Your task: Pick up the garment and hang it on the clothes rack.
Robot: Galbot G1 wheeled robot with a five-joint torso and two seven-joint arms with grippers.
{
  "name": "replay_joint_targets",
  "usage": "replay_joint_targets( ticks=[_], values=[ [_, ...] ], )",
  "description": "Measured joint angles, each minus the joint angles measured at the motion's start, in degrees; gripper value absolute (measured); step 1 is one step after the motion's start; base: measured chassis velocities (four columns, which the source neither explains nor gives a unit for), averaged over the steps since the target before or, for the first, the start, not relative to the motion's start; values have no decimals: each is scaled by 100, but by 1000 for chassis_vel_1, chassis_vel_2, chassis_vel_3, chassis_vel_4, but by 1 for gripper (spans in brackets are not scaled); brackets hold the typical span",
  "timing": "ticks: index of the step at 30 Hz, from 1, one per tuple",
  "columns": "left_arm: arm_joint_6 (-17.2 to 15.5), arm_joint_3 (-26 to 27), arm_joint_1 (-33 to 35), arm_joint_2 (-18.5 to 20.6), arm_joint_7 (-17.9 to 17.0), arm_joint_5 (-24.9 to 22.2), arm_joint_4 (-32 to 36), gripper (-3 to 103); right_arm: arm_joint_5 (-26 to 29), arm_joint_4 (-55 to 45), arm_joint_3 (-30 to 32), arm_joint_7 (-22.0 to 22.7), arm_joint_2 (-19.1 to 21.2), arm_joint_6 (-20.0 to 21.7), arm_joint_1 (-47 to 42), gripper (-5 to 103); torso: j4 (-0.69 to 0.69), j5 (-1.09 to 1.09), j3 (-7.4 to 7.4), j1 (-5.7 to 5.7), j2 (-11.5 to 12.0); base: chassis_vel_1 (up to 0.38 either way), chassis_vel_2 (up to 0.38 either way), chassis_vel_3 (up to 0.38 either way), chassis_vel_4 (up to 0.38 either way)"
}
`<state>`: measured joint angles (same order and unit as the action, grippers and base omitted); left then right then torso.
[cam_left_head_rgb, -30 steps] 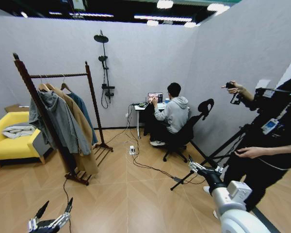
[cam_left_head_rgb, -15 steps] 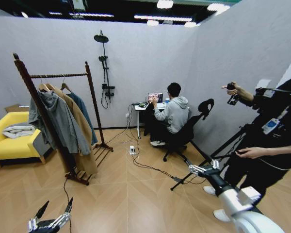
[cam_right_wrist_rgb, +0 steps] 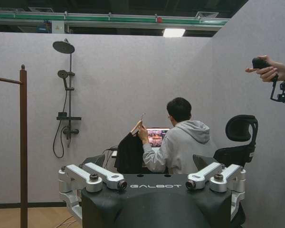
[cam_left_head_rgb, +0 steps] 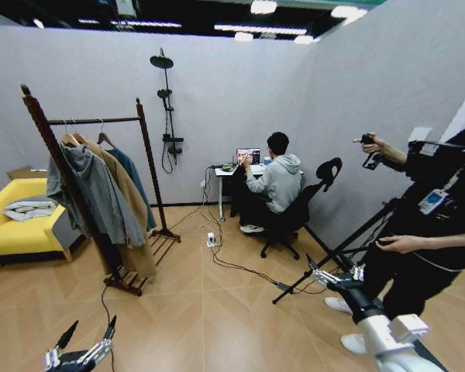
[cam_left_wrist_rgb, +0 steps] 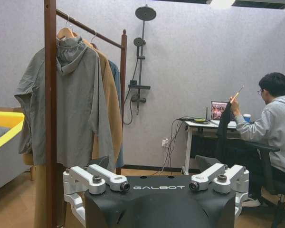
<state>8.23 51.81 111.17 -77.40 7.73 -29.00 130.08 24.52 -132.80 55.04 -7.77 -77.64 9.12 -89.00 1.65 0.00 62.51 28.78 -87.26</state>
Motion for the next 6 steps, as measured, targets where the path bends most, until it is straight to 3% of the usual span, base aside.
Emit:
replay_joint_targets(
  ticks=[6],
  values=[
    [0,0,0,0,0,0,0,100,-87,-77,-12,122,-105,68,-8,100,0,0,0,0,0,0,0,0,0]
  ],
)
